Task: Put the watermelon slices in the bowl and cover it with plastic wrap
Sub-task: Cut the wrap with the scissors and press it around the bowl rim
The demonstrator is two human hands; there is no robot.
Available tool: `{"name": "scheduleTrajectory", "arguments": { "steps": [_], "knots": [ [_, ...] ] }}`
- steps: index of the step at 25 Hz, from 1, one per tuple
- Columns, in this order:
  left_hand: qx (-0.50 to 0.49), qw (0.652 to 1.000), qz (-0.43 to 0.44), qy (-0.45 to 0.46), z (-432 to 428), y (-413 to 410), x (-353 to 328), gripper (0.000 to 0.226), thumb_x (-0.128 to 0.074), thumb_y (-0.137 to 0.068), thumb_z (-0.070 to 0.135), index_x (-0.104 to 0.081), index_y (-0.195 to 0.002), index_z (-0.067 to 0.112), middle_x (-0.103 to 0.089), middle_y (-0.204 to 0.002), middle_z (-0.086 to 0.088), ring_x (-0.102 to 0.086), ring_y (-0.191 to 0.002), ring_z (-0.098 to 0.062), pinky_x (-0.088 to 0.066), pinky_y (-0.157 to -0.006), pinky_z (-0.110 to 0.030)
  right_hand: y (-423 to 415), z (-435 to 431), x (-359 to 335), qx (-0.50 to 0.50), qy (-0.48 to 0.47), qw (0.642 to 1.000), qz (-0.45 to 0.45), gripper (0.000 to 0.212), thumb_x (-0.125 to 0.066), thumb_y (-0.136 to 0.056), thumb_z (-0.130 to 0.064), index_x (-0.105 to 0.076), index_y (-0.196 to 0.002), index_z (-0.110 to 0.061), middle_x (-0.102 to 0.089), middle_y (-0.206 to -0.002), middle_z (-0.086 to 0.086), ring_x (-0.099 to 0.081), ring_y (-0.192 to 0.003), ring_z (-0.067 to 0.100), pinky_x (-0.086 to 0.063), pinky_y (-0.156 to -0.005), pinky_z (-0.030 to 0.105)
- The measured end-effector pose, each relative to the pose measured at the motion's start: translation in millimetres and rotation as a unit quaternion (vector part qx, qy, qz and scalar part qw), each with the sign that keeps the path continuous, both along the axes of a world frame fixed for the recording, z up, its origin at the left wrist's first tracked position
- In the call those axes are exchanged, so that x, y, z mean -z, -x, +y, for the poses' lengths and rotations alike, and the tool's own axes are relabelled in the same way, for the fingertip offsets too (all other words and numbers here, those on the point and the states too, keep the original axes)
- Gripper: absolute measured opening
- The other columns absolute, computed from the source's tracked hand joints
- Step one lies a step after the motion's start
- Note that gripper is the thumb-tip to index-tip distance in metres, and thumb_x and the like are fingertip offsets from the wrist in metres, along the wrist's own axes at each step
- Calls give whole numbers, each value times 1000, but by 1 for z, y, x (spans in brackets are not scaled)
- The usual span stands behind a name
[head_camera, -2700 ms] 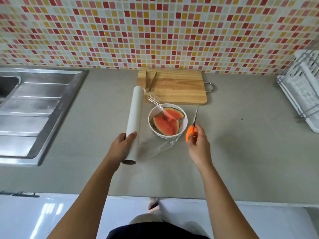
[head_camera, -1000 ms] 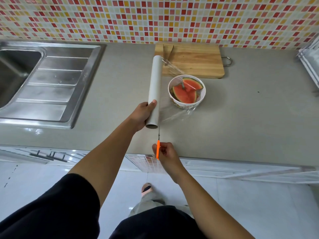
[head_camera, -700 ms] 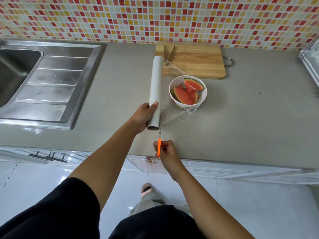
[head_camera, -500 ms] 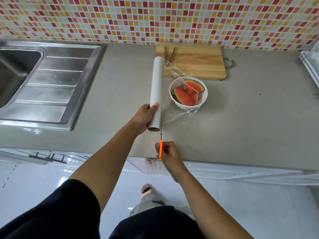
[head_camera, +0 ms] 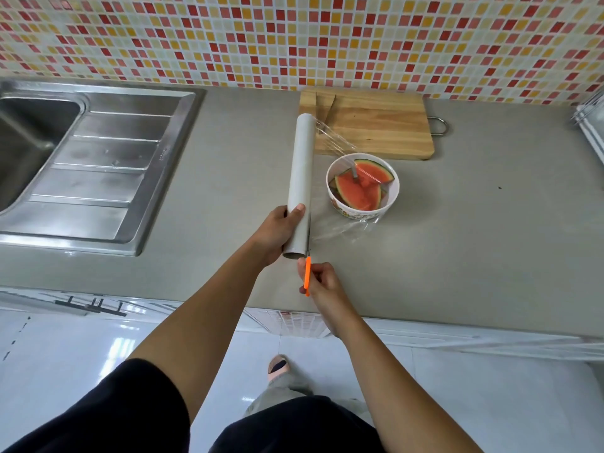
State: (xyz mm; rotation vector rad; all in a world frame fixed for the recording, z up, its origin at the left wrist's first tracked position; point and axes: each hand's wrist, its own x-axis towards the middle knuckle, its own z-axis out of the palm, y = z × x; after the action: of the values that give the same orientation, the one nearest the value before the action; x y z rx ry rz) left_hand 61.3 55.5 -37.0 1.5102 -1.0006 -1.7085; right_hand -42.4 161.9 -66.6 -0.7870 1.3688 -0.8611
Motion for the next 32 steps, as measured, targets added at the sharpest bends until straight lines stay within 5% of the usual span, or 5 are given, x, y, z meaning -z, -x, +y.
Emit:
{"name": "scheduleTrajectory", "arguments": {
  "steps": [8,19,23,27,32],
  "knots": [
    [17,999,14,-28,-2,-3,-5,26,-47,-97,37,-51,-96,11,-55,-88,-10,-59,-67,-23,-53,-47,-31,2,-23,0,10,-9,999,35,46,-56,-77,-62,-50,-88,-18,-55,-72,-8,-55,-54,-4,-42,-66,20],
    [38,999,4,-21,-7,-9,-4,42,-45,-97,39,-47,-116,1,-60,-104,-14,-62,-87,-24,-55,-78,-45,4,-60,6,22,44,998,29,41,-58,-80,-55,-50,-82,-15,-56,-68,-5,-53,-56,-1,-43,-64,17],
    [55,998,13,-25,-9,-16,-4,45,-45,-97,39,-45,-121,0,-60,-111,-18,-64,-92,-28,-57,-72,-45,2,-72,10,37,40,998,19,43,-60,-78,-56,-52,-85,-14,-60,-76,-3,-60,-67,0,-50,-73,25],
    [57,998,8,-18,-14,-20,-2,45,-44,-98,37,-44,-125,1,-58,-122,-20,-62,-97,-27,-55,-76,-40,-2,-85,10,47,43,998,23,35,-60,-81,-51,-51,-85,-17,-60,-79,-3,-58,-63,-7,-44,-61,11],
    [80,997,4,-4,-17,-25,-1,43,-43,-99,36,-43,-126,3,-59,-121,-19,-62,-97,-23,-54,-83,-42,-4,-102,9,71,42,996,20,33,-61,-81,-50,-54,-86,-17,-59,-76,-5,-57,-69,3,-43,-68,21]
  ]
}}
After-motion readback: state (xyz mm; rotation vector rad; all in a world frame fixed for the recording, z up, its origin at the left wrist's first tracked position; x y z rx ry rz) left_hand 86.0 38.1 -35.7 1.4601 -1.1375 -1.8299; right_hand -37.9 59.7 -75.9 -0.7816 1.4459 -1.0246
